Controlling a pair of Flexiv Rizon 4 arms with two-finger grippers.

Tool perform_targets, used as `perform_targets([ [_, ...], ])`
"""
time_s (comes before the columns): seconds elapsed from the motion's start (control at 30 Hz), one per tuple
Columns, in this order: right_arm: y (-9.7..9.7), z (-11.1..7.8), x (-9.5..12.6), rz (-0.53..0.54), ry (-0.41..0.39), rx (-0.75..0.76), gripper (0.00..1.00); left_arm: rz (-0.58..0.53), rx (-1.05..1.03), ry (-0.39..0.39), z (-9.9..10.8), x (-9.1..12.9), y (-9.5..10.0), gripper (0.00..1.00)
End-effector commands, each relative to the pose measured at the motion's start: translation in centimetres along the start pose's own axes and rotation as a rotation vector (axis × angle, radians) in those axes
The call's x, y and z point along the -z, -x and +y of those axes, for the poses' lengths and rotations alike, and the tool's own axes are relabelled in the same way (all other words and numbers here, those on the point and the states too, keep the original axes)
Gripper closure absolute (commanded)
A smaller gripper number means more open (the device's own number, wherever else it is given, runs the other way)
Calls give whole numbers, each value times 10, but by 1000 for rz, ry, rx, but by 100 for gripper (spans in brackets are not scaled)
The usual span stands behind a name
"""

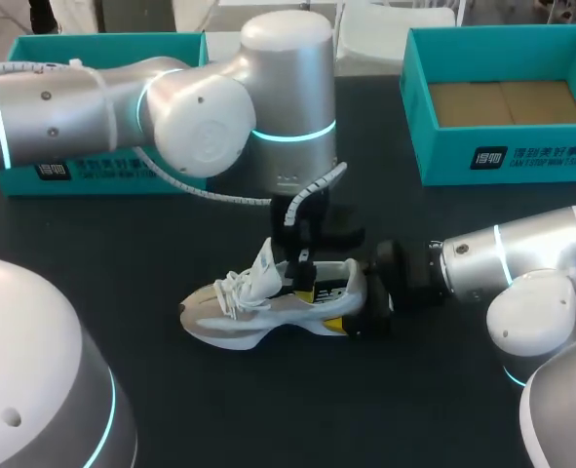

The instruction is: Take the shoe out of the shoebox, open the shoe tongue, remove and reinsert the insole, then place the shoe into the shoebox

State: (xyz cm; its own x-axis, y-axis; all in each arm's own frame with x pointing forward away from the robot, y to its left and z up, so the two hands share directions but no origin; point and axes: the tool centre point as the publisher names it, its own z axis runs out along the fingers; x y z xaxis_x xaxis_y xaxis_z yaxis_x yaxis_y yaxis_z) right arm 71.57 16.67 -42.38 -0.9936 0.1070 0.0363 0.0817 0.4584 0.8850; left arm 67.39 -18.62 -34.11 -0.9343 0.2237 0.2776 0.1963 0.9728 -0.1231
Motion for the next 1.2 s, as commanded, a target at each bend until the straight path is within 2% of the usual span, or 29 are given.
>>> perform_targets([
  [0.03, 1, -2, -5, -1, -5, -1, 100, 1, -1, 1, 0, -1, 1, 100],
  [0.23, 1, -2, -5, -1, -5, -1, 100, 25, -18, -15, 0, -1, 2, 100],
  [0.3, 1, -2, -5, -1, -5, -1, 100, -52, 6, -44, 0, -2, 5, 100],
  [0.37, 1, -2, -5, -1, -5, -1, 100, -64, 0, -70, 1, -3, 8, 100],
  [0.57, 1, -2, -5, -1, -5, -1, 100, -92, 15, -61, 3, -13, 21, 100],
  [0.7, 1, -2, -5, -1, -5, -1, 100, -129, 11, -85, 5, -23, 23, 100],
  [1.2, 1, -2, -5, -1, -5, -1, 100, -97, -8, -129, 10, -46, 25, 100],
])
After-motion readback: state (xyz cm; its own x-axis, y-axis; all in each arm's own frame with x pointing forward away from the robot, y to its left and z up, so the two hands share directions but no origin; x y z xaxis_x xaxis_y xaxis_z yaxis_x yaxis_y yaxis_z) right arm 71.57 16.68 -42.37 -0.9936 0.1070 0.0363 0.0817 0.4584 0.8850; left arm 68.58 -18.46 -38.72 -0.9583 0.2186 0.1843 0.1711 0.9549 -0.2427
